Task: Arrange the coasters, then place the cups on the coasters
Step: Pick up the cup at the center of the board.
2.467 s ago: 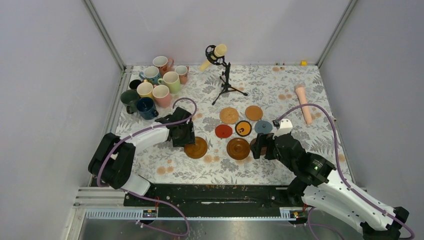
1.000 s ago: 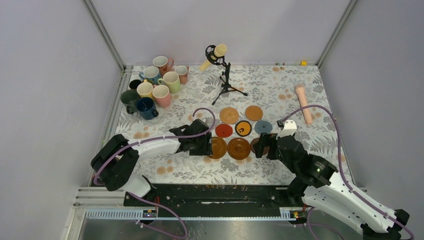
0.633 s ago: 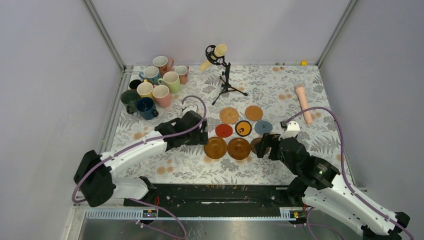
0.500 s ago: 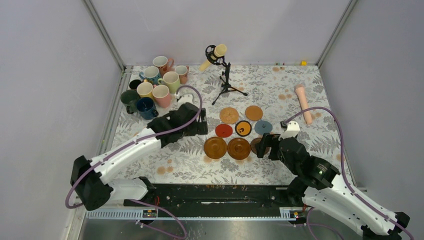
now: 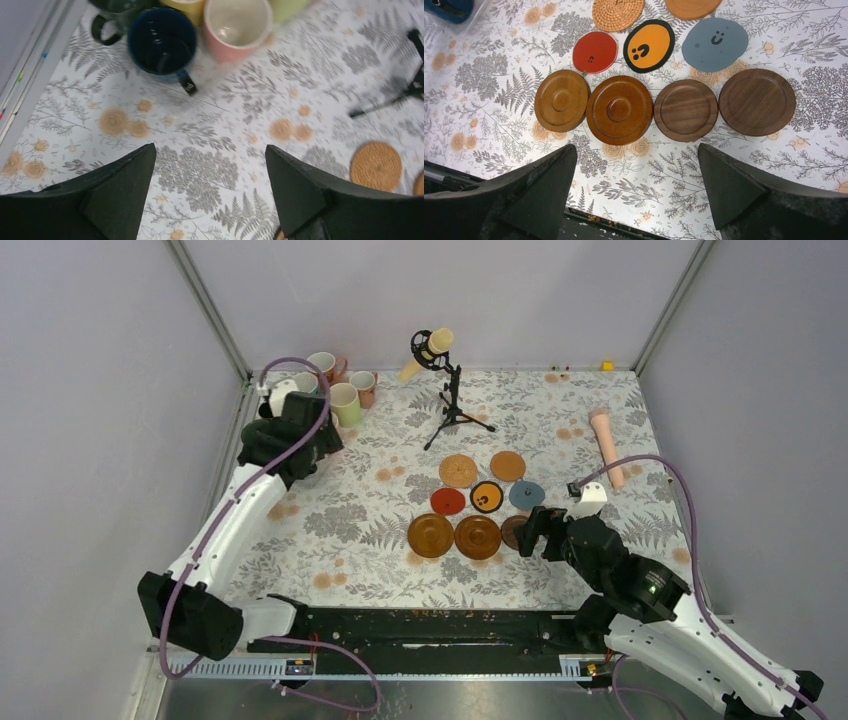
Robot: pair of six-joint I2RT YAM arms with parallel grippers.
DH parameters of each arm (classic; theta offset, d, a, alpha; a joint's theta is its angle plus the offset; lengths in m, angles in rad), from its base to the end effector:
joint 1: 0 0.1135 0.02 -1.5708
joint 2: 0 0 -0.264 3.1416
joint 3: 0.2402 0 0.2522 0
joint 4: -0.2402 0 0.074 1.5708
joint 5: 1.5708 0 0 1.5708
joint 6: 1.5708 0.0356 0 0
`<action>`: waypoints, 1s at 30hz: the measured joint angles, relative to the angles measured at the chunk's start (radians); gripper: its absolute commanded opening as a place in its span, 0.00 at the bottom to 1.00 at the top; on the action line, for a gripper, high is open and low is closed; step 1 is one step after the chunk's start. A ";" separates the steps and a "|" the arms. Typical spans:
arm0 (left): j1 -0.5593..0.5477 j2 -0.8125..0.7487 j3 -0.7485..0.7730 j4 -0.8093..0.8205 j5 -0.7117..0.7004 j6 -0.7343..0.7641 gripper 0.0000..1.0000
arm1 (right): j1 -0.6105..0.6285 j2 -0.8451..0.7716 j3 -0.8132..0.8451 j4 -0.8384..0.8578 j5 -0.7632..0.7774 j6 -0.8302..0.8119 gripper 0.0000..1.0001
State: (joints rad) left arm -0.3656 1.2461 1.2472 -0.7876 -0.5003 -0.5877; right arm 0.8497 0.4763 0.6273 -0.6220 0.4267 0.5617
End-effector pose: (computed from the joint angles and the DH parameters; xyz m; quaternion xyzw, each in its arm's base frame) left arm 0.2443 -0.0752 0.3495 -0.1932 0.8793 0.0334 0.4340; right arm 0.0859 0.0754 0.2824 -0.0101 0.8405 0.1939 0.5058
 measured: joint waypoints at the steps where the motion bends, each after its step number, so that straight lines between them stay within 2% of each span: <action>1: 0.052 0.009 0.000 0.000 0.009 -0.010 0.77 | 0.000 -0.008 0.000 -0.001 0.000 -0.001 0.99; 9: 0.323 0.134 -0.011 0.036 0.091 -0.126 0.61 | 0.000 -0.064 -0.004 -0.003 0.003 0.000 0.99; 12: 0.368 0.226 -0.010 0.045 0.124 -0.161 0.57 | 0.000 -0.084 -0.014 -0.003 0.006 0.001 0.99; 18: 0.441 0.371 -0.007 0.050 0.180 -0.213 0.54 | 0.000 -0.103 -0.039 -0.009 0.010 0.013 0.99; 30: 0.518 0.399 0.003 0.121 0.317 -0.221 0.54 | 0.000 -0.082 -0.043 -0.016 0.010 0.015 0.99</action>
State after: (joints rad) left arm 0.1524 1.6447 1.2503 -0.6662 -0.1833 -0.8089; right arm 0.8497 0.3939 0.5842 -0.6376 0.4370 0.5770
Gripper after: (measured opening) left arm 0.545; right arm 0.990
